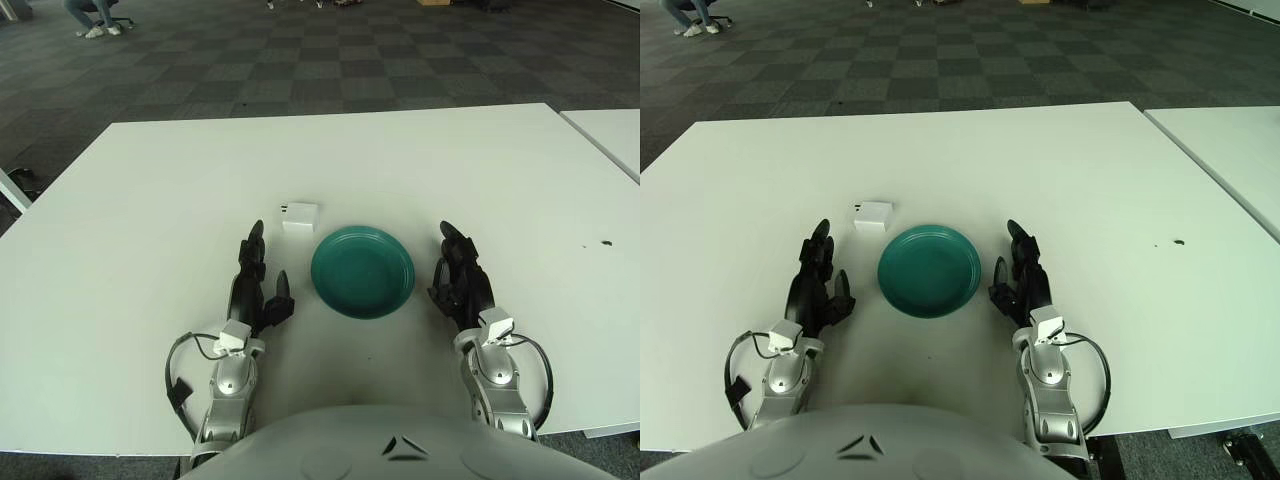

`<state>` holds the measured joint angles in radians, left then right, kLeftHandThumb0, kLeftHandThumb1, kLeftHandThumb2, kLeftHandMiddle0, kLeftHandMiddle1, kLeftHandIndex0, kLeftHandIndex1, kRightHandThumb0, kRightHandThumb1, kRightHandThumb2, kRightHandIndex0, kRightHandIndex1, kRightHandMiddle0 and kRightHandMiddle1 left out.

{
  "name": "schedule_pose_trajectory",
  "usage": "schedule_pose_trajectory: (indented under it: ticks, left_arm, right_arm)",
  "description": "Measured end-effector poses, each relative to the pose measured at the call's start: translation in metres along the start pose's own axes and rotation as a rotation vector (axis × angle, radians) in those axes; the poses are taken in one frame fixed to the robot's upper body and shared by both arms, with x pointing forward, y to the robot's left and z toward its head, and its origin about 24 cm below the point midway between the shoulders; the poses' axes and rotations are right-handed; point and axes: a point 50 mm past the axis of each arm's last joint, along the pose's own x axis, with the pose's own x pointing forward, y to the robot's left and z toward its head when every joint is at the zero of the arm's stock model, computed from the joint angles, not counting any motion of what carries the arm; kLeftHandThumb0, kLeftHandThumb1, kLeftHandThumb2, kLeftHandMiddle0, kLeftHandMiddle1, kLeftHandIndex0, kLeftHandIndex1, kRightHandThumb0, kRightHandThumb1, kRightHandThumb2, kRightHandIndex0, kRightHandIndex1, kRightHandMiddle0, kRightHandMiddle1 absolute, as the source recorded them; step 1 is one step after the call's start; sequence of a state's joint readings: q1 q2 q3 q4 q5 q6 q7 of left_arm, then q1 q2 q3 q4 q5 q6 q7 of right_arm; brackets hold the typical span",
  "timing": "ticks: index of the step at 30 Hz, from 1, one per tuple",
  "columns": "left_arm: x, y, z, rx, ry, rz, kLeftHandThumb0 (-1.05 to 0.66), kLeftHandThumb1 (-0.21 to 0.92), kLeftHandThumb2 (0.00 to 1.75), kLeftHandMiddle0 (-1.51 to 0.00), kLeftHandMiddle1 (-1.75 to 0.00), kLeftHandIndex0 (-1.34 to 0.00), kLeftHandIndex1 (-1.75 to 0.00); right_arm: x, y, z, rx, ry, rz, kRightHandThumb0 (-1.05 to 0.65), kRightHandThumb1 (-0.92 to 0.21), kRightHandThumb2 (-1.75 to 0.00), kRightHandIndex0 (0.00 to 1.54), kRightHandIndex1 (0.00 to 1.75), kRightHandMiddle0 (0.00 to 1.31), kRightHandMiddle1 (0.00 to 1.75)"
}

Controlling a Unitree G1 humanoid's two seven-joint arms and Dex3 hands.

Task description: Put the charger into the plate.

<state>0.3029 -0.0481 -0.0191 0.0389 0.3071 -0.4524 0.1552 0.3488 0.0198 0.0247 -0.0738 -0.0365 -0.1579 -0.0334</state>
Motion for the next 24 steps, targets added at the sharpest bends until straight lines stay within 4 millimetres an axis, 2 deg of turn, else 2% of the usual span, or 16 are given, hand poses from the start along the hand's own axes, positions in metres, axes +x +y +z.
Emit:
schedule_pose_trajectory:
  ticks: [1, 7, 14, 20, 24]
  left_arm:
    - [0.006, 0.003, 0.007, 0.066, -0.034, 0.008, -0.92, 0.92, 1.05, -0.27, -0.02, 0.00, -0.67]
    - [0.036, 0.015, 0.036, 0.344, -0.228, 0.027, -0.95, 0.92, 1.06, -0.32, -0.03, 0.00, -0.74]
    - [0.081, 0.022, 0.044, 0.617, -0.417, 0.097, -1.03, 0.92, 0.98, -0.37, -0.04, 0.00, -0.78]
    - [0.098, 0.023, 0.045, 0.694, -0.507, 0.095, -1.05, 0.92, 0.90, -0.38, -0.03, 0.00, -0.78]
    - [0.109, 0.017, 0.050, 0.697, -0.510, -0.028, -1.05, 0.92, 0.81, -0.37, -0.02, 0.00, -0.75]
  right_arm:
    - [0.001, 0.000, 0.000, 0.000, -0.002, 0.002, -0.81, -0.92, -0.89, 0.08, 0.01, 0.00, 0.41]
    - [0.006, 0.001, -0.002, -0.003, -0.008, 0.006, -0.80, -0.92, -0.90, 0.09, 0.01, 0.00, 0.41]
    - [0.011, 0.002, -0.003, -0.014, -0.022, 0.000, -0.79, -0.92, -0.90, 0.09, 0.01, 0.00, 0.41]
    - [0.014, 0.003, -0.002, -0.015, -0.032, -0.007, -0.80, -0.92, -0.89, 0.09, 0.00, 0.00, 0.42]
    - [0.015, 0.003, -0.002, -0.018, -0.034, -0.010, -0.80, -0.92, -0.88, 0.09, 0.01, 0.00, 0.42]
